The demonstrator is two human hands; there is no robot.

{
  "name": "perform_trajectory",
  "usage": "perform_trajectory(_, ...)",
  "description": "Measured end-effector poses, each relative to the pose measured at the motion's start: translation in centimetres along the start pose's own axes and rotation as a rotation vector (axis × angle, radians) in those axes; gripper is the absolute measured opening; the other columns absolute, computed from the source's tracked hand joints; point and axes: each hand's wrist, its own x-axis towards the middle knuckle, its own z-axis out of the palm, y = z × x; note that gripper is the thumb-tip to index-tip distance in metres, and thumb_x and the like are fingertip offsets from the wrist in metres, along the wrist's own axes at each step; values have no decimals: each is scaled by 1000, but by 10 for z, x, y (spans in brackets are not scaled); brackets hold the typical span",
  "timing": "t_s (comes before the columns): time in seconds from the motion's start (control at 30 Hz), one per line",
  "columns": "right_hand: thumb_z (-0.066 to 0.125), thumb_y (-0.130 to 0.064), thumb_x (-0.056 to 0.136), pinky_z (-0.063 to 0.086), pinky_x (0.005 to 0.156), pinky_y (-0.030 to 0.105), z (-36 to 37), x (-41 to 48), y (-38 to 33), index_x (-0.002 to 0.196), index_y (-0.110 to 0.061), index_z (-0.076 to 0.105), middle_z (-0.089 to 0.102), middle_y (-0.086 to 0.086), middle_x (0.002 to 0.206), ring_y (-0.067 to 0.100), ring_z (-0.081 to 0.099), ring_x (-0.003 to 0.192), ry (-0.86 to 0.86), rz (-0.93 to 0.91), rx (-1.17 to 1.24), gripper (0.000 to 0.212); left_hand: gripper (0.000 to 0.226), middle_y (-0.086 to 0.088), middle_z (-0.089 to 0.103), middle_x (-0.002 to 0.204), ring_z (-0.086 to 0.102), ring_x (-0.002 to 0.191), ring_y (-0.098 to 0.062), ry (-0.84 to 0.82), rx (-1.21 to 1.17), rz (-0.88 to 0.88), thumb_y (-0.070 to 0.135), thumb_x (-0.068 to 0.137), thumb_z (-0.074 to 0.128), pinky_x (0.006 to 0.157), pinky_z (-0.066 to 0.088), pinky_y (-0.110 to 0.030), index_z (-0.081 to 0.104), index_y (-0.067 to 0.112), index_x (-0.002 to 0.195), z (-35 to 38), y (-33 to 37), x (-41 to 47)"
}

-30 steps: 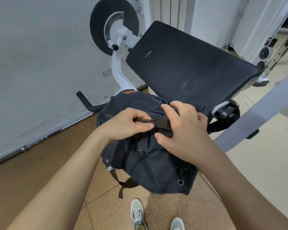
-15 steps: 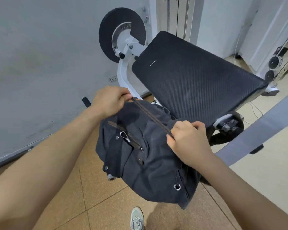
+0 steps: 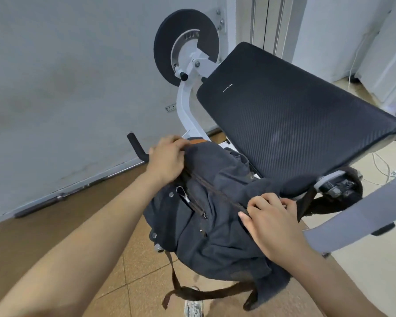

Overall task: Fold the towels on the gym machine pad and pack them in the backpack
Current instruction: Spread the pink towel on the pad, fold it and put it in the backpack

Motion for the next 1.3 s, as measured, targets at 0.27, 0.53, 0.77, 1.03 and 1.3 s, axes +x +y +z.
perform_trajectory(0.27,34,-46,91,37,83,40,-5,-2,1,77,-29,75,62,-13,90,15,55,95,8,59,108,46,44,5,54,67,56,72,-18,-201,102,619,51,100,35,60,45,-33,46,24,67,26,80,-70)
perform_trajectory(0.53,41,-52,93,27,109,41,-8,-26,8,126,-26,57,37,-11,143,11,22,138,-200,251,457,45,55,2,59,84,51,85,-23,-217,372,684,59,96,28,71,35,-35,66,22,82,37,98,-28)
perform_trajectory(0.77,52,1,86,41,62,11,3,-113,28,94,-30,55,57,-6,94,3,52,72,262,956,1172,32,21,0,54,112,48,107,-21,92,-71,274,26,87,66,94,40,-36,65,20,108,40,110,-115)
perform_trajectory(1.03,65,-50,85,45,74,38,81,-161,19,131,-28,50,54,1,95,17,55,84,-228,1647,1857,53,12,6,49,56,45,48,-7,-168,-488,-22,22,75,54,49,36,-22,47,29,80,96,122,-250)
perform_trajectory(1.3,53,-57,91,51,88,43,92,-157,-35,113,-9,65,72,13,98,29,69,94,-309,1692,2168,55,33,3,62,78,62,70,-24,-316,-511,-186,41,83,60,60,50,-39,29,33,91,133,144,-278)
